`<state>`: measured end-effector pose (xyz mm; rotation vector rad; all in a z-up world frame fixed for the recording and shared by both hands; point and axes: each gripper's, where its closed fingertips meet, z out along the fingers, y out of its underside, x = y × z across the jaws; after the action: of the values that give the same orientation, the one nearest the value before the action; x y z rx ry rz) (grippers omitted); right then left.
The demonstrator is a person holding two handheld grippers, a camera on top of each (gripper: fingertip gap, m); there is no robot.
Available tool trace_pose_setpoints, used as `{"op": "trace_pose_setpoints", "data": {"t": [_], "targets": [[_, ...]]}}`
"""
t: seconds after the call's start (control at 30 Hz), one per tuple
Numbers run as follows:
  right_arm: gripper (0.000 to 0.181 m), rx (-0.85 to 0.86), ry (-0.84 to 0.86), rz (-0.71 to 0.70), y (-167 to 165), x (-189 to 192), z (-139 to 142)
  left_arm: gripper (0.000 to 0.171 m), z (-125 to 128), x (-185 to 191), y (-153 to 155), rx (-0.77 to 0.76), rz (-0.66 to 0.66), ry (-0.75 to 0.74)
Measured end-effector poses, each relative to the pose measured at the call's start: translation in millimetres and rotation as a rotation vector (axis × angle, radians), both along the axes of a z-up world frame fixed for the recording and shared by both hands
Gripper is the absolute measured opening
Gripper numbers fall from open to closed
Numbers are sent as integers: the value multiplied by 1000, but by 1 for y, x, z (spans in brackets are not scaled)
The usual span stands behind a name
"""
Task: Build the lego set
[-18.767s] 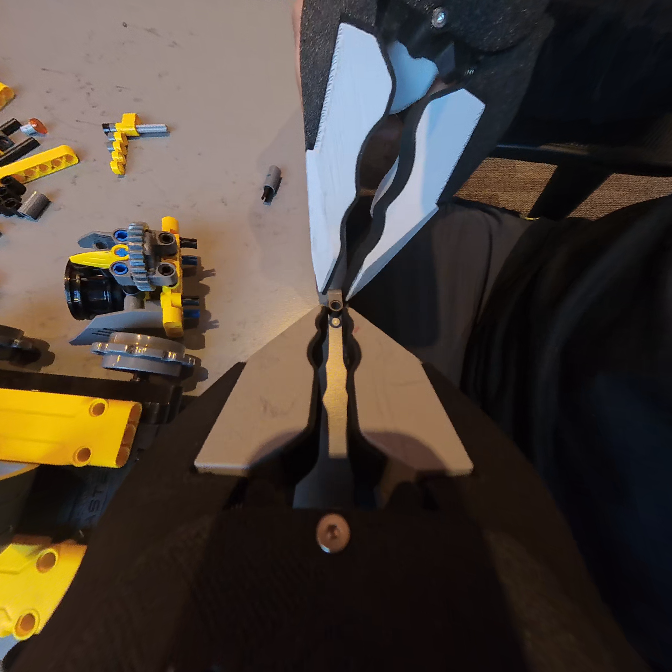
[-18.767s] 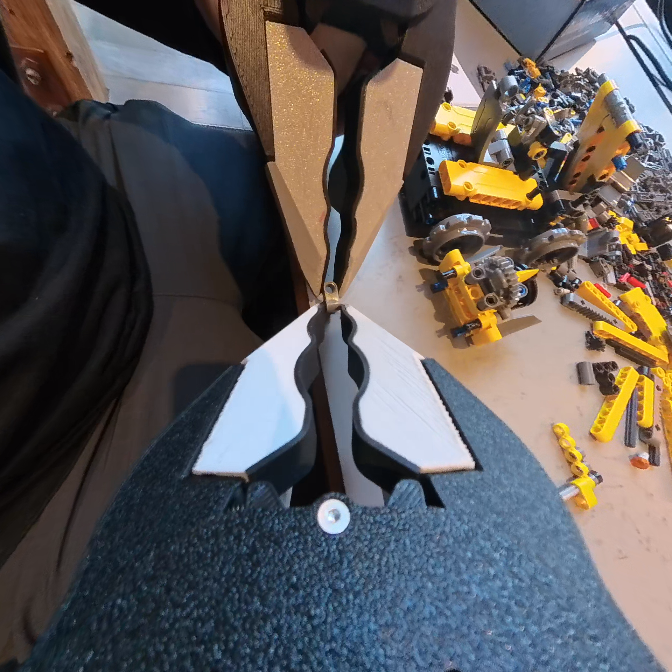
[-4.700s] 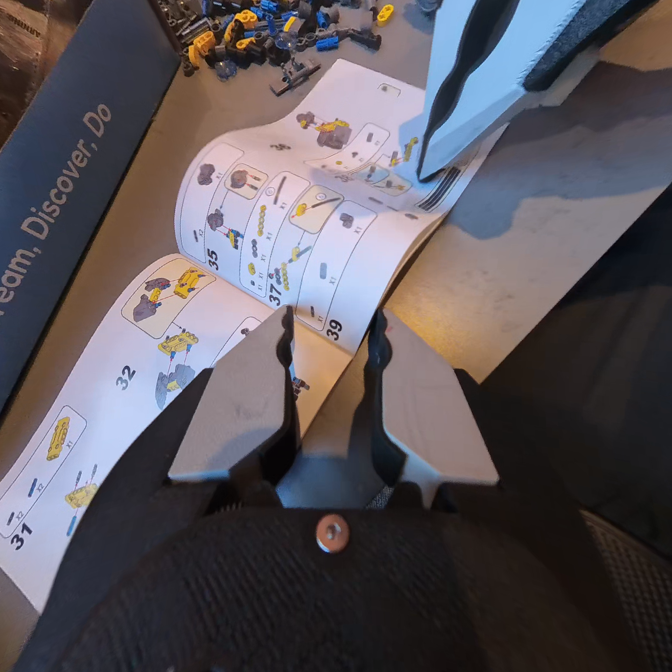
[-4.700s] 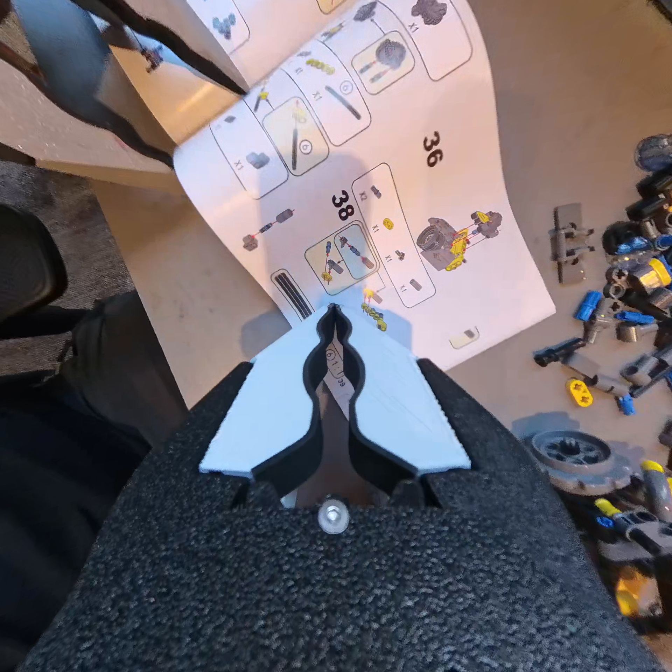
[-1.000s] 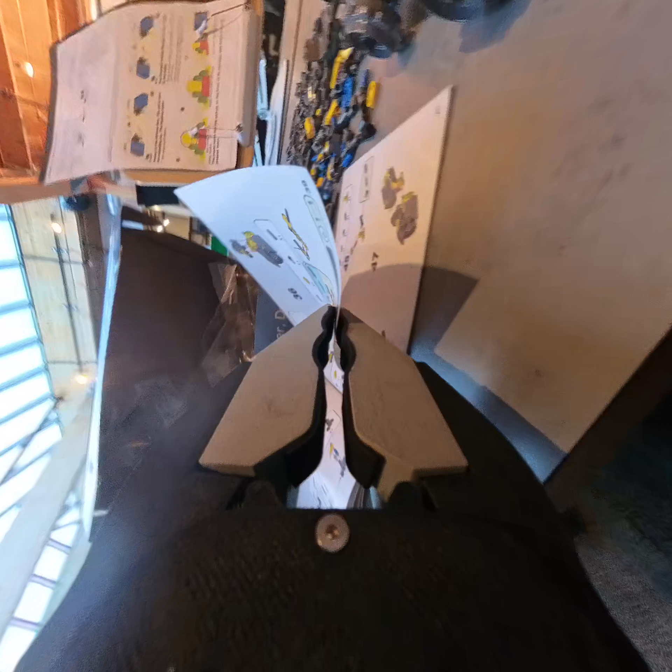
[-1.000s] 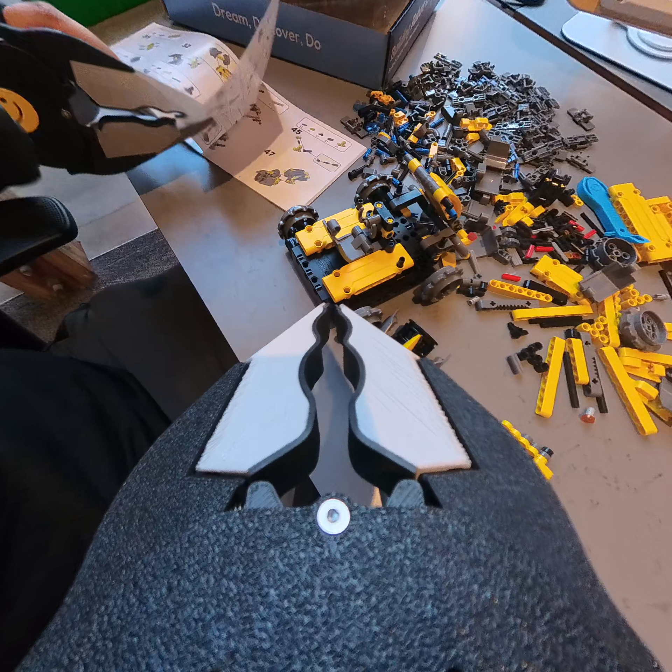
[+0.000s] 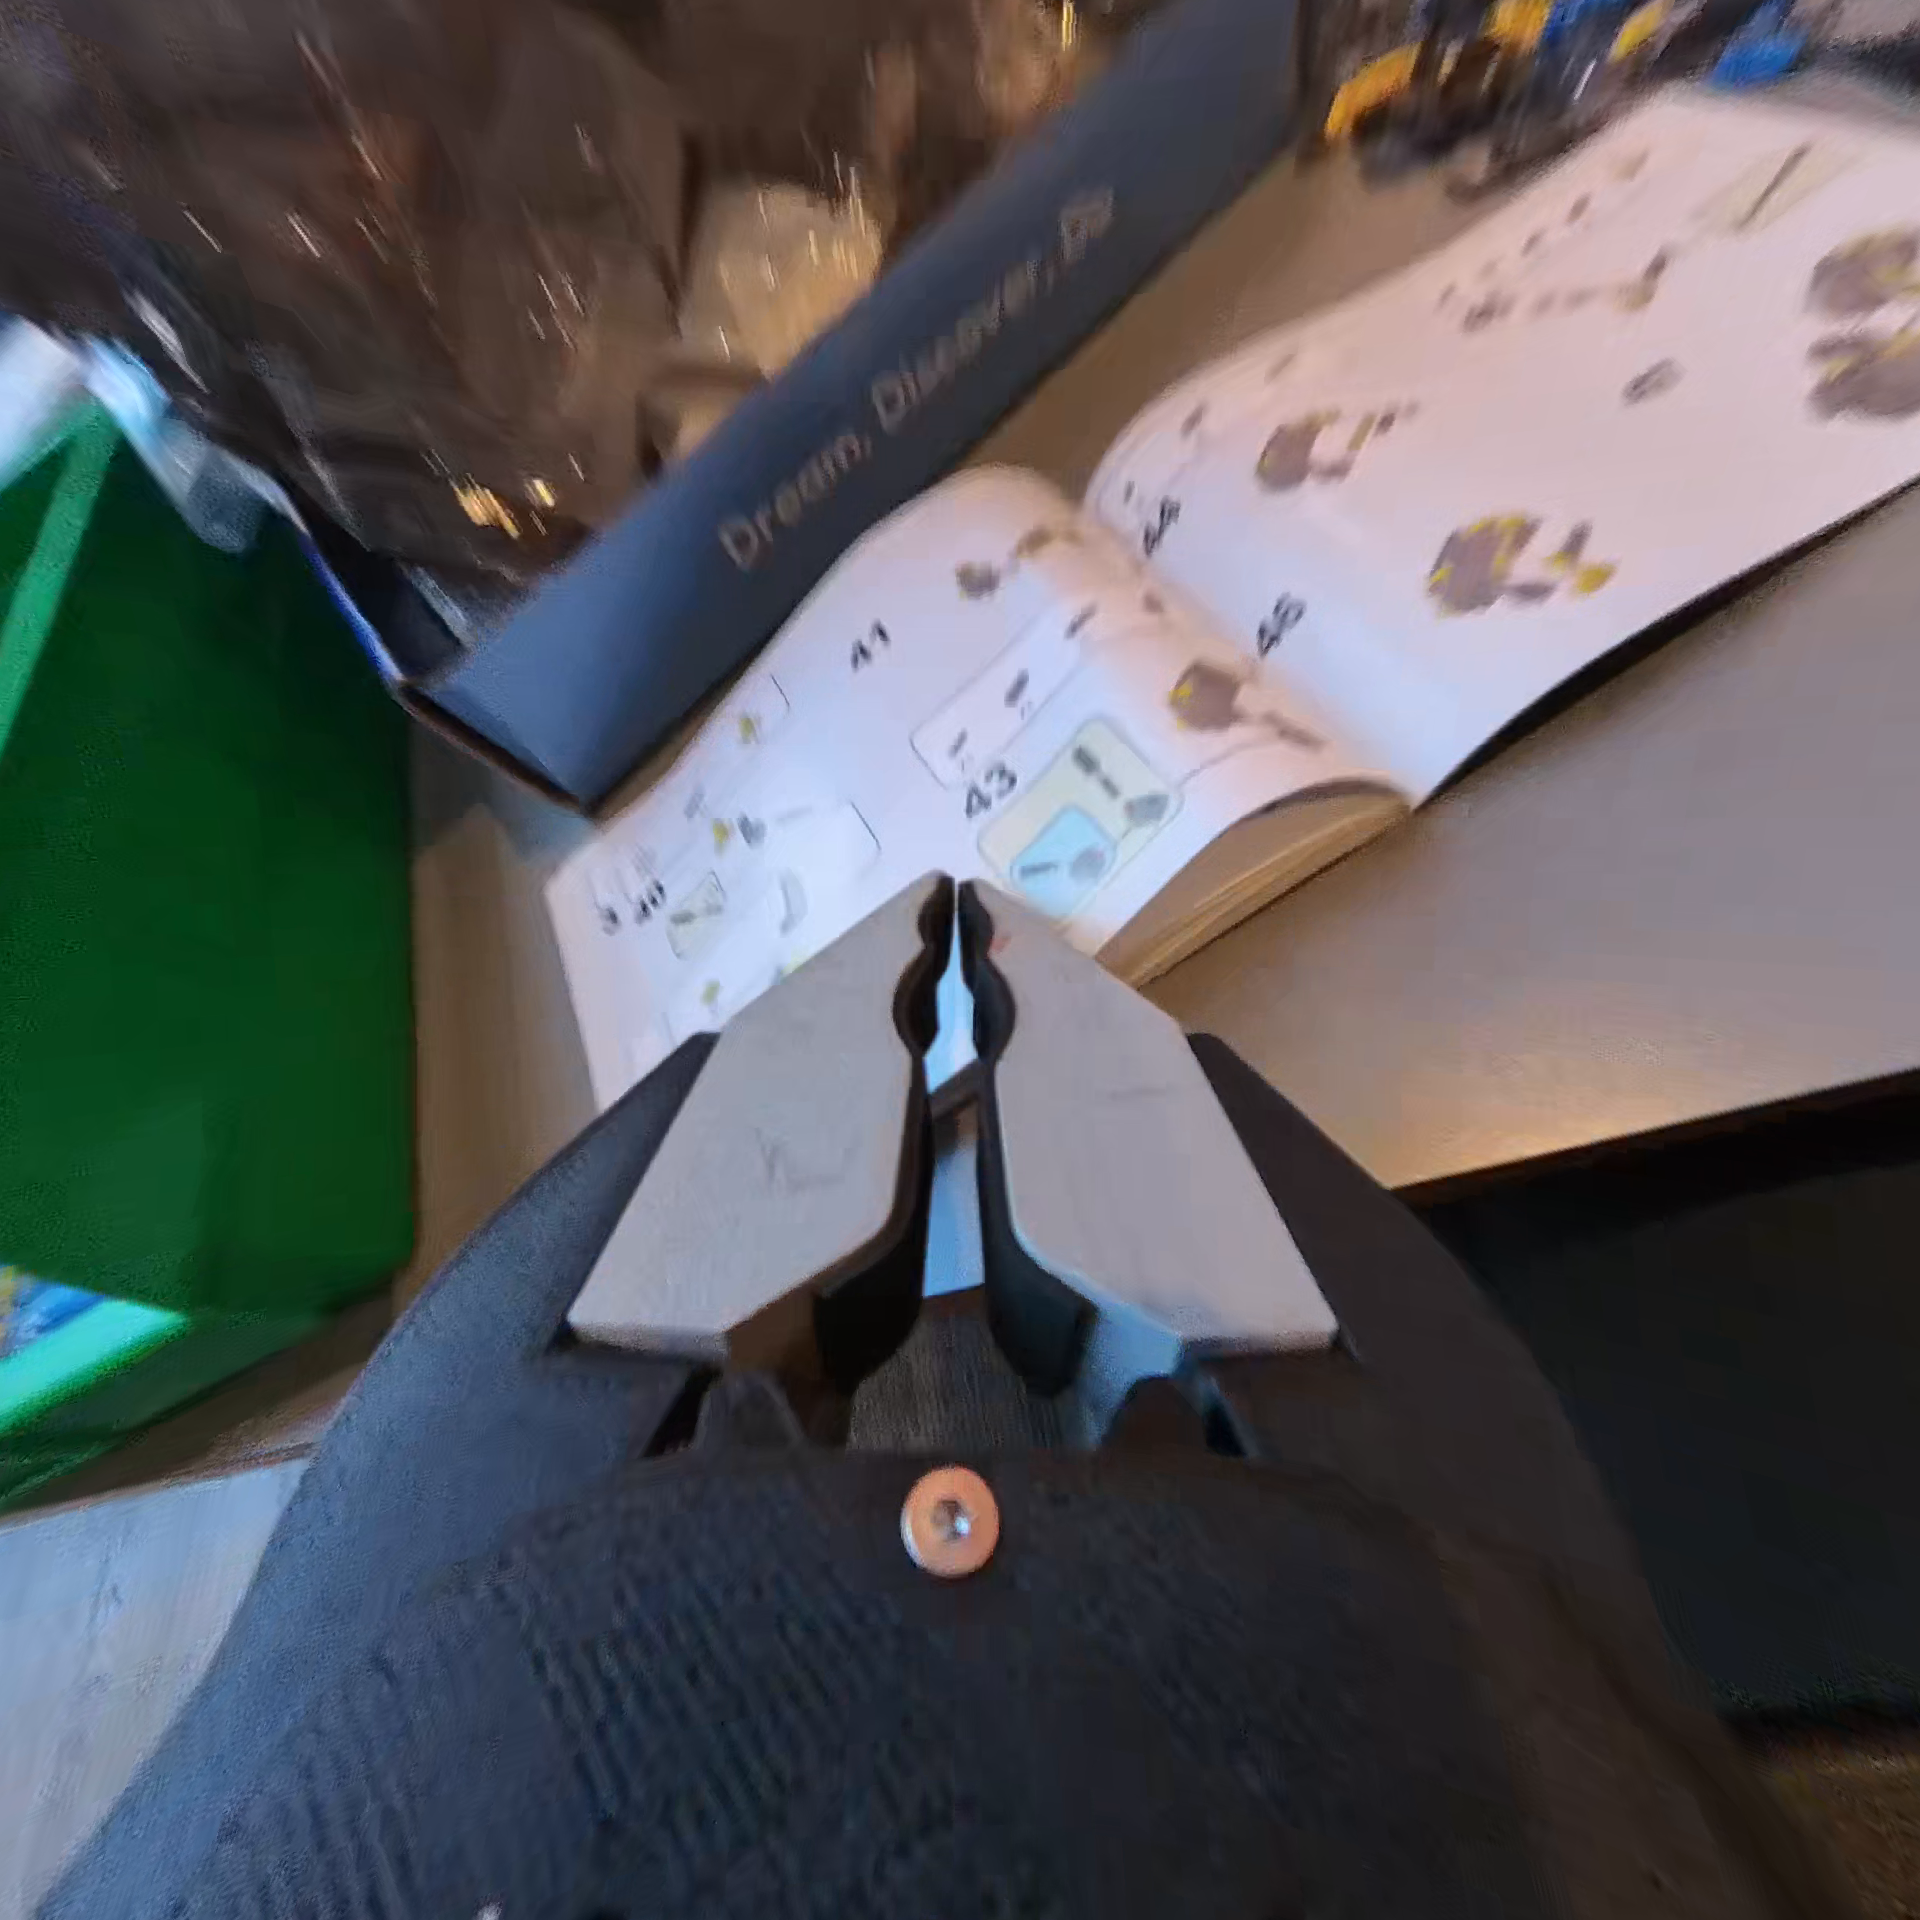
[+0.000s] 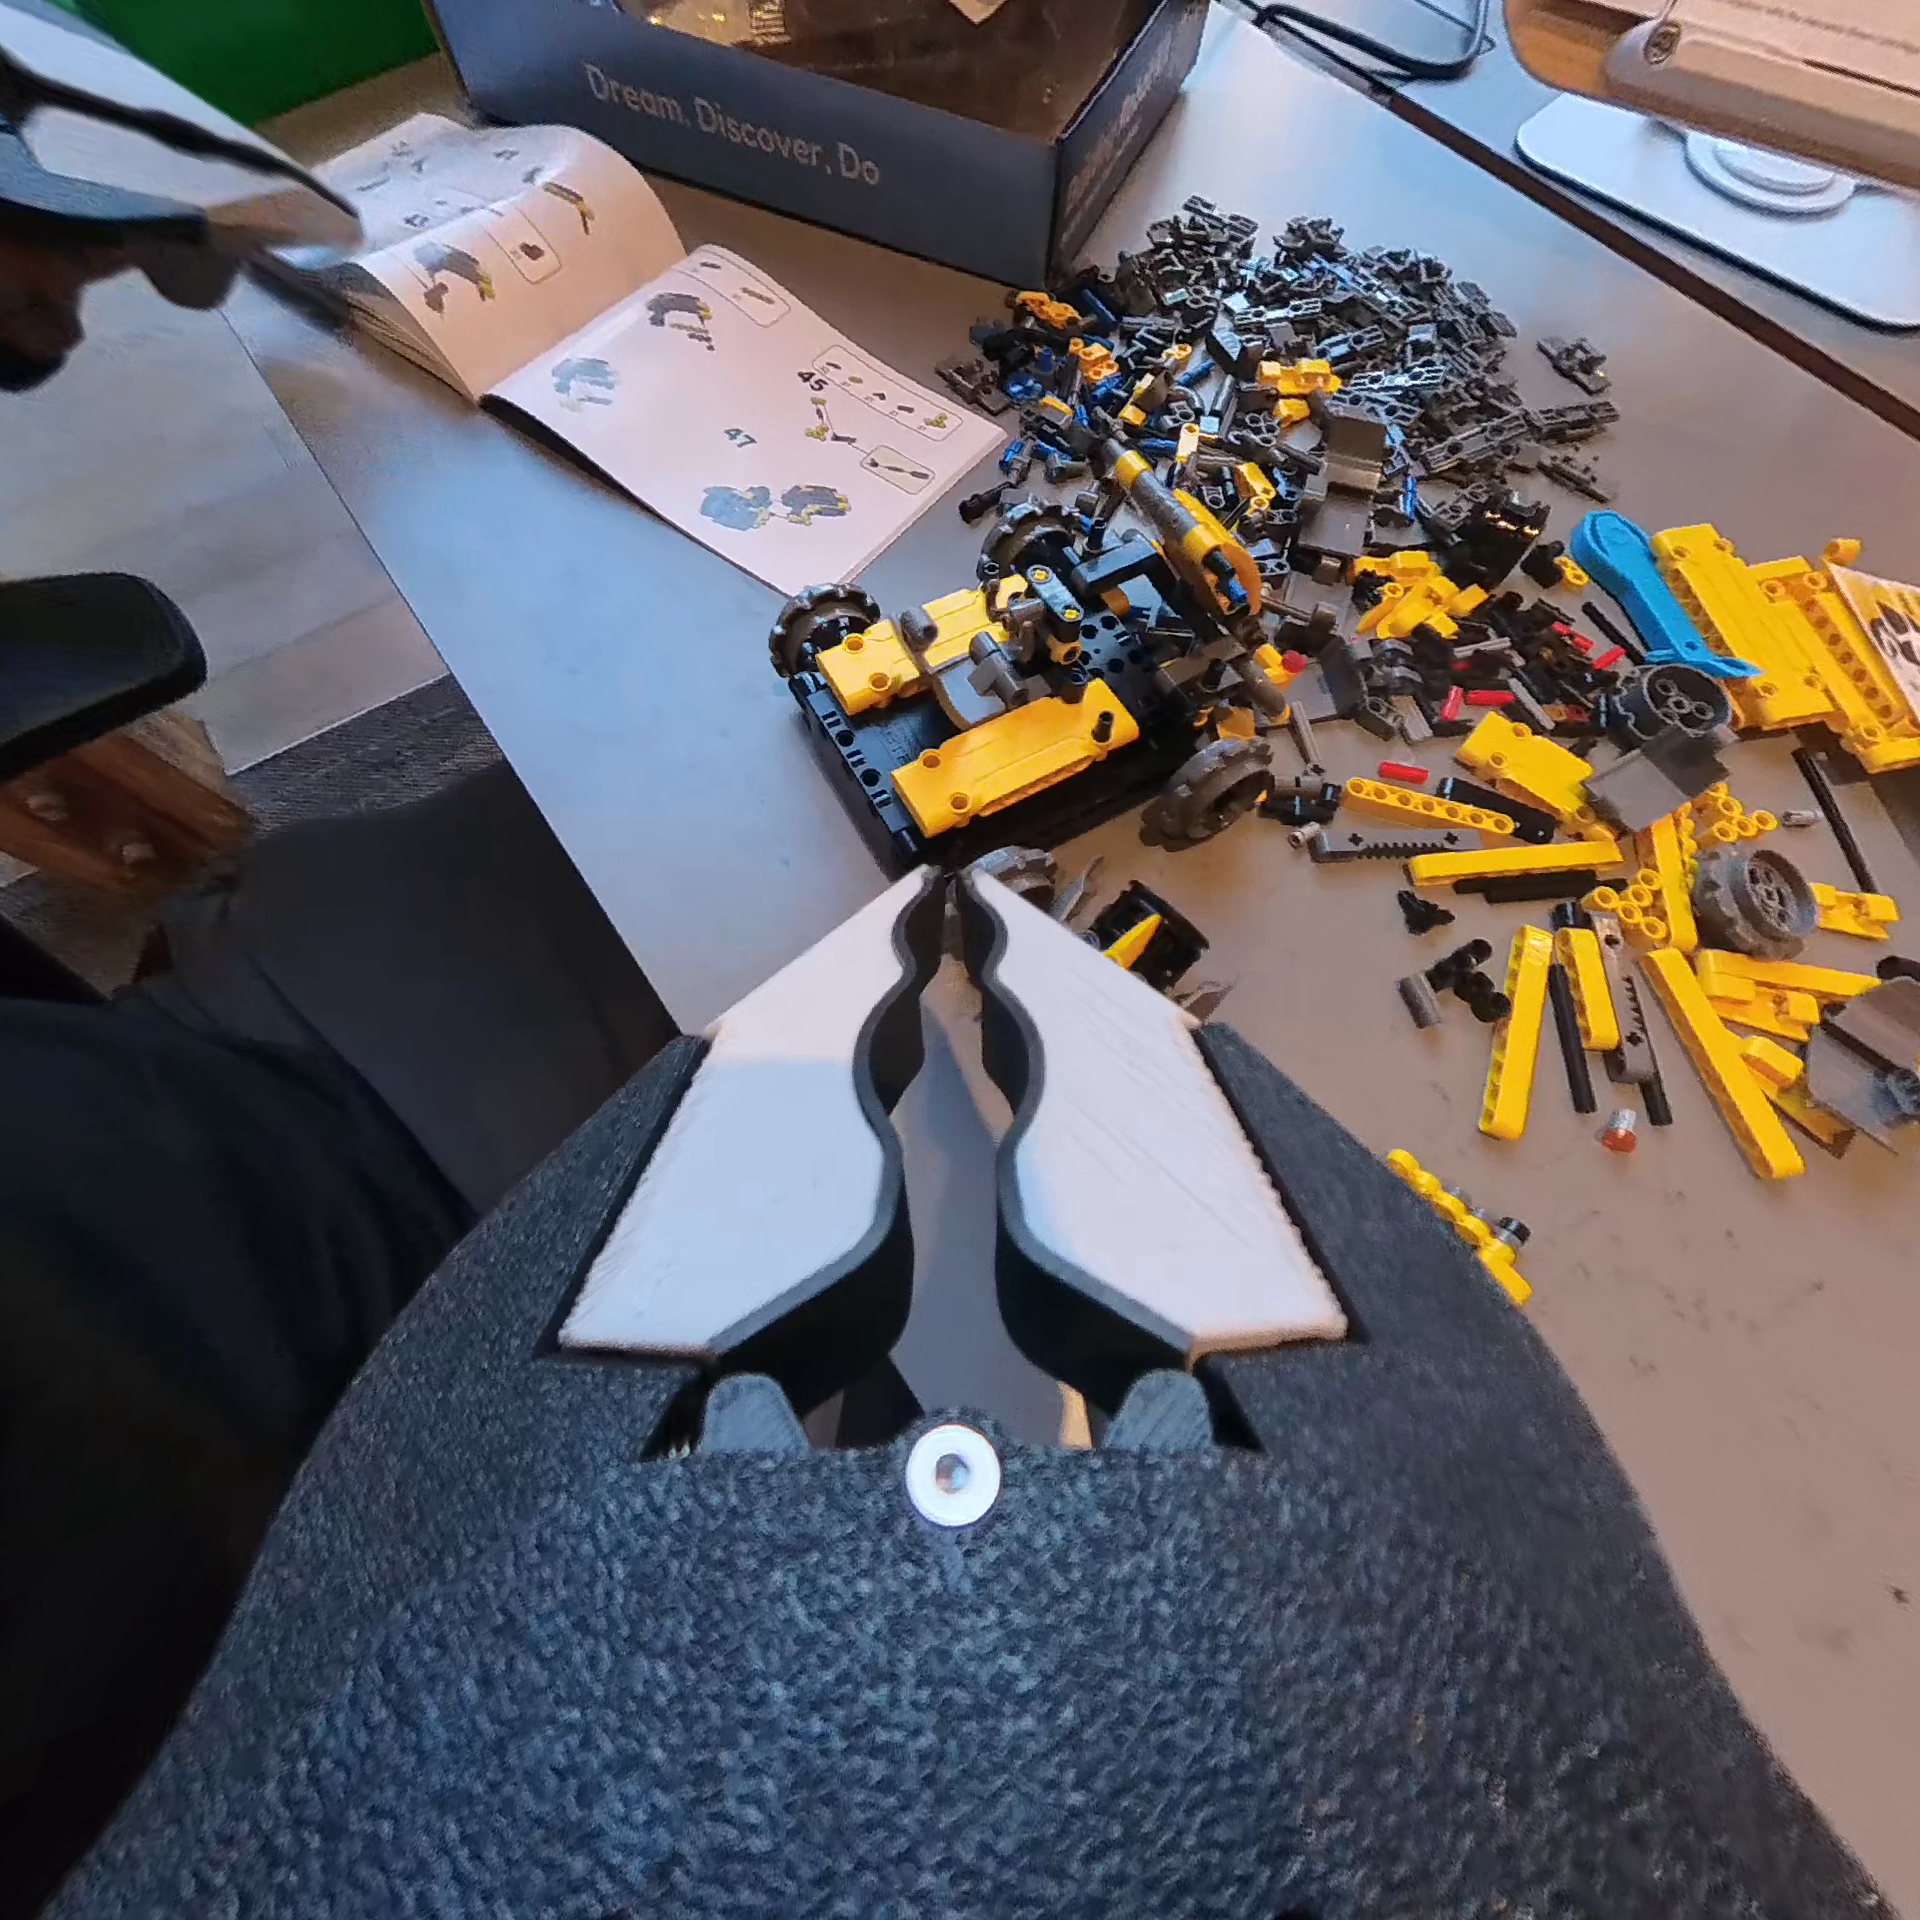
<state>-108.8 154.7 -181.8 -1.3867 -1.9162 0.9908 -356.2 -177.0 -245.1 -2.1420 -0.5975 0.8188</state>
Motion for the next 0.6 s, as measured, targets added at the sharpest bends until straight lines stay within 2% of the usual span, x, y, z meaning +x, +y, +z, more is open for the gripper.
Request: {"op": "trace_pose_setpoints", "data": {"t": [0.07,0.2,0.53,0.6], "targets": [[2,18,-3,-4,1,3,-1,0,-20,-7,-9,-32,35,-60],[2,3,-11,-34,12,9,-3,0,-23,-5,-24,6,67,-63],[2,42,16,-85,27,8,-1,0,-22,9,-30,55,82,-125],[3,47,26,-111,35,11,-1,0,-9,17,-27,74,62,-101]]}}
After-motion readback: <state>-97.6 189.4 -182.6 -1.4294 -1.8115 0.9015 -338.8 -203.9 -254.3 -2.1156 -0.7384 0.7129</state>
